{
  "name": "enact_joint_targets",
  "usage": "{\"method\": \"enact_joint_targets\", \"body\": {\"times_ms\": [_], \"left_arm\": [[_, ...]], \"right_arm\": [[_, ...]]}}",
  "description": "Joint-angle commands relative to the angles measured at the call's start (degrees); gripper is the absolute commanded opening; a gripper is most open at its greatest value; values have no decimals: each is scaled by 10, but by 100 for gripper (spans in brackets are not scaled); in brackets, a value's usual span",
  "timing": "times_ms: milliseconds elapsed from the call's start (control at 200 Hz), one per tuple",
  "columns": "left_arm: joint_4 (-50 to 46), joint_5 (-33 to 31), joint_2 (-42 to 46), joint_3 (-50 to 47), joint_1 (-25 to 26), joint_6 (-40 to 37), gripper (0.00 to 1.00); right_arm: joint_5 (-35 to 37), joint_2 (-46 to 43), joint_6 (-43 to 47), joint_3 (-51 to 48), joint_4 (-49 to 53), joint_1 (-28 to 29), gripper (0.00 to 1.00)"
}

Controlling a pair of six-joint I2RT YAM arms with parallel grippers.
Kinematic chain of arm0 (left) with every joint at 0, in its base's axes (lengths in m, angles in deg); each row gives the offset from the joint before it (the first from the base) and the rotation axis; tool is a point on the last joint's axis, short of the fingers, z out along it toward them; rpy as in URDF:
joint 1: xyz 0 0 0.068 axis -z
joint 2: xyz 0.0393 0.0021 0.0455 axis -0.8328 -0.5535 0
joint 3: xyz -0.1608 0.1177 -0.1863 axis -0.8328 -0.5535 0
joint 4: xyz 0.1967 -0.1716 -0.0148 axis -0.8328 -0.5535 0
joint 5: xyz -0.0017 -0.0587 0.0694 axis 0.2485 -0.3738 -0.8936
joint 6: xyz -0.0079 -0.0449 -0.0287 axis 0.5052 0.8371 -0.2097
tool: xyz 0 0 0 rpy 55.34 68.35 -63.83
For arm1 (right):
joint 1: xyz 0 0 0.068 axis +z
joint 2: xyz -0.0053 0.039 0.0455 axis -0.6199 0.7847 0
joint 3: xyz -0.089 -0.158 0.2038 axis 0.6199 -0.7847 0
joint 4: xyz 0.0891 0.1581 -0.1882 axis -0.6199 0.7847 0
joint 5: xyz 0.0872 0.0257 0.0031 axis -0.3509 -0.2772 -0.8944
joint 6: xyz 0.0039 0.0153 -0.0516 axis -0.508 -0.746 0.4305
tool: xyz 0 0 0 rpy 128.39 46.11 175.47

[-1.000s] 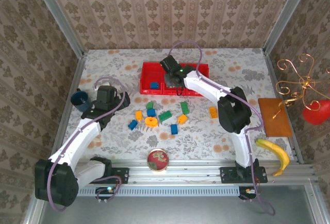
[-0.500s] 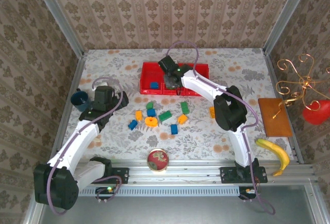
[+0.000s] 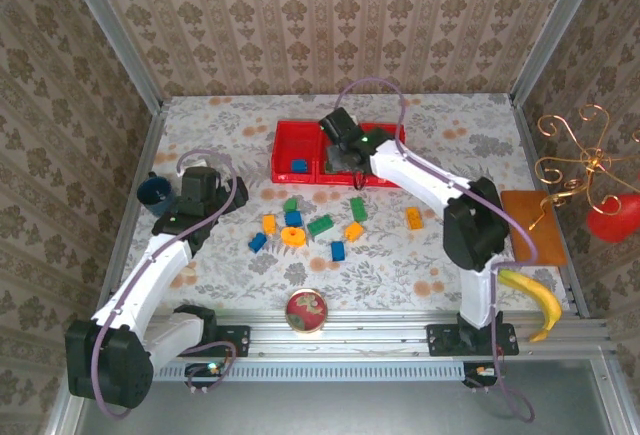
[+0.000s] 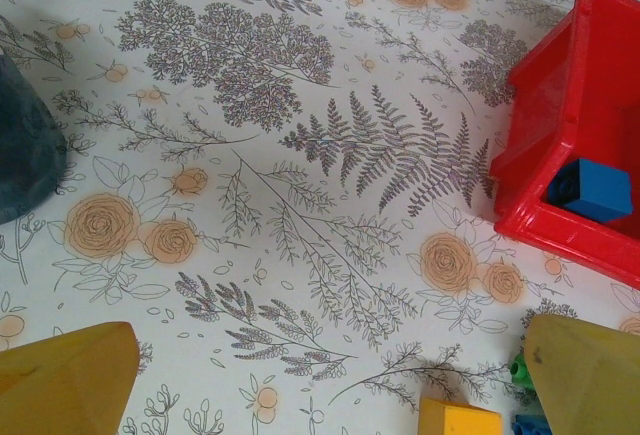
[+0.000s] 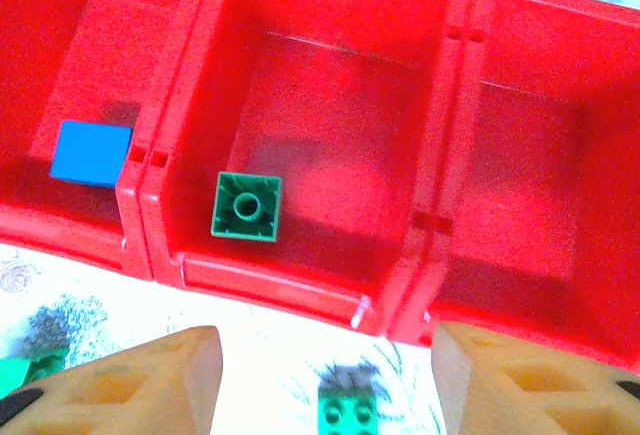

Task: Sort the legos into containers by color
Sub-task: Place the lego in the container, then pick up the lego from the middle-right of the table.

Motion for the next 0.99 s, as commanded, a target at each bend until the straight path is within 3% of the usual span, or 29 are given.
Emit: {"method": "enact_joint_targets", "body": {"times_ms": [0,340,520,675,990], "left_arm": [[-8,8,8,0,-4,-13,100],[-2,14,3,-2,-6,-13,100],[2,18,-4,-1,-7,-11,100],[1,22,-6,2,-7,-10,100],[-2,25,-7,0,-7,-6,100]], "right_arm": [[18,-56,-33,-52,6,2,61],[20,-195,-93,-236,59,-31,68],[-26,-238,-102,-313,56,-74,72],[-86,-243,-95,-354,36,-118,75],[-97,-180,-62,-351,30,-164,78]]}}
